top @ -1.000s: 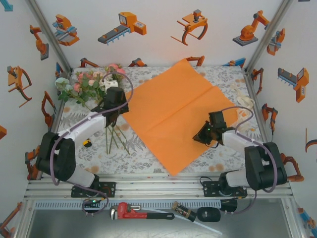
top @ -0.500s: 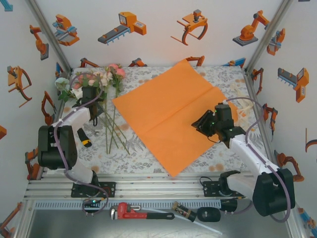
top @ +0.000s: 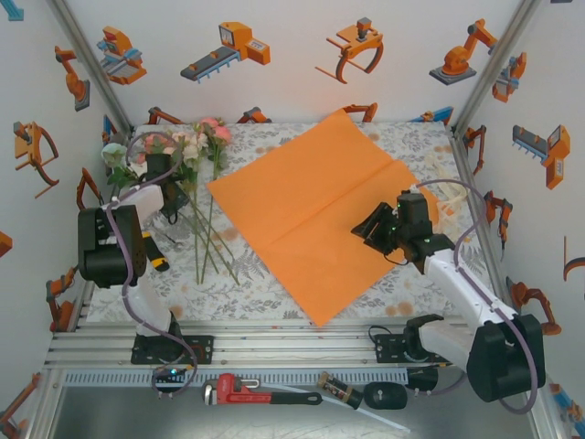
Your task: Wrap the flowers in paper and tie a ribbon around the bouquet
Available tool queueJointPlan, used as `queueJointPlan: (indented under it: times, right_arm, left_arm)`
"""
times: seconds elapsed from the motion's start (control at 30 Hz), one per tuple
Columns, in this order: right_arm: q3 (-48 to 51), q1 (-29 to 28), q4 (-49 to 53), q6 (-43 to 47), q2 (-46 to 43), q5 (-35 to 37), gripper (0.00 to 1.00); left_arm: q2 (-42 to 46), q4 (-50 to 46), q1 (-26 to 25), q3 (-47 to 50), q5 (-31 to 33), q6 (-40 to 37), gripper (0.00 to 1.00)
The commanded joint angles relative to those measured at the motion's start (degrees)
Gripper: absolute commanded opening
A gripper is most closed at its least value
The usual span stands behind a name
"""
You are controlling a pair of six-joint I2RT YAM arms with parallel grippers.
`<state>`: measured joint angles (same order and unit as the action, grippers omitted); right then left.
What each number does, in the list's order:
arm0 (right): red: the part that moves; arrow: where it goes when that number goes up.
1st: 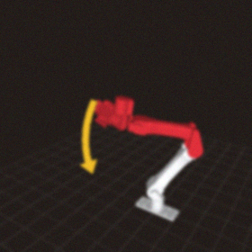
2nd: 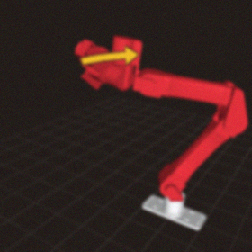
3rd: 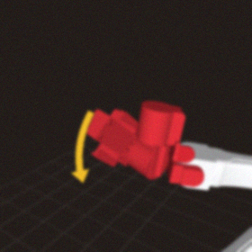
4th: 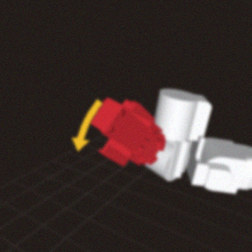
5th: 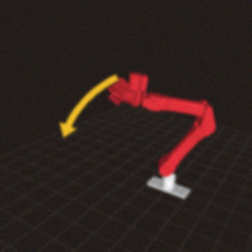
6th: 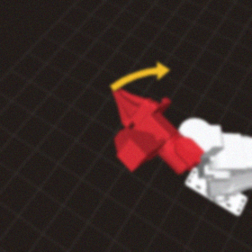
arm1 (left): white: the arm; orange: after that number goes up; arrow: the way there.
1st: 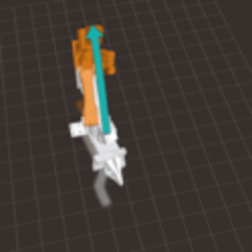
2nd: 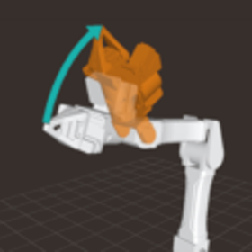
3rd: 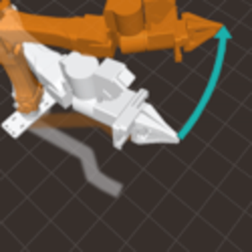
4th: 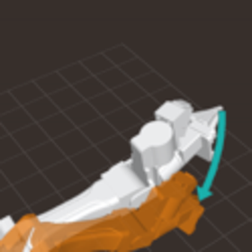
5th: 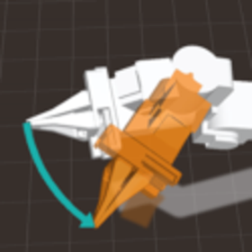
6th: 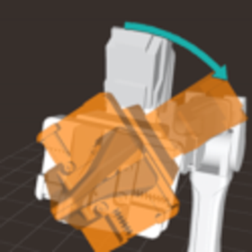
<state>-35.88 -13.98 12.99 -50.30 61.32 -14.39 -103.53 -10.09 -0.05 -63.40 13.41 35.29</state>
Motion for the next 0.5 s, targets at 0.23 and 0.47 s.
queueJointPlan:
  times: [0.23,0.47]
  right_arm:
    - [-2.61,-0.29,3.00,1.16,-4.17,1.16,0.51]
    - [-3.58,-0.32,3.83,1.60,-5.22,1.94,0.51]
  left_arm:
    - [-4.29,-6.38,0.22,-4.57,-1.19,2.07,0.33]
    - [0.26,-8.09,0.17,-4.72,0.89,0.32,0.04]
